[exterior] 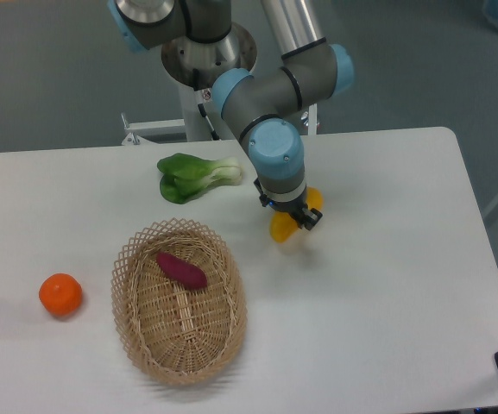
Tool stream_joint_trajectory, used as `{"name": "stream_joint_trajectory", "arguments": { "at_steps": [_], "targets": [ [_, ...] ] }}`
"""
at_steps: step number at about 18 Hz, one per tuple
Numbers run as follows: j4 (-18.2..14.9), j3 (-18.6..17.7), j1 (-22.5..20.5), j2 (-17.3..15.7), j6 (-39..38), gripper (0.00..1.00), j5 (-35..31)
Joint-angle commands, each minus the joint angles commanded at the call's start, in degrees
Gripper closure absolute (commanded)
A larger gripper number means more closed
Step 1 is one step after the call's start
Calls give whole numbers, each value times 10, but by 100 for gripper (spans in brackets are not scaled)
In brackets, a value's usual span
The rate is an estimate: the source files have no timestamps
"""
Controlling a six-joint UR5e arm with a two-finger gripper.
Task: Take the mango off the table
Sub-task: 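Lift the held mango up and carry it away from the bok choy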
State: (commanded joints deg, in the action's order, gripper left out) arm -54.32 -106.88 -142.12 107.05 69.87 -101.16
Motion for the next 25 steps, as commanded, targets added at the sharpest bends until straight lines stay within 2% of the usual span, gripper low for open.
{"name": "stream_joint_trajectory", "arguments": {
  "at_steps": [7, 9, 14, 16, 21, 25],
  "targets": [
    [-2, 49, -37, 4, 2, 67, 52],
    [-12, 68, -52, 4, 2, 67, 83],
    [-64, 155, -70, 43, 29, 66, 103],
    [-74, 182, -70, 60, 45, 66, 103],
    [-75, 212, -90, 83, 104, 66, 105],
    [-75, 221, -101, 84, 130, 66, 107]
  ]
}}
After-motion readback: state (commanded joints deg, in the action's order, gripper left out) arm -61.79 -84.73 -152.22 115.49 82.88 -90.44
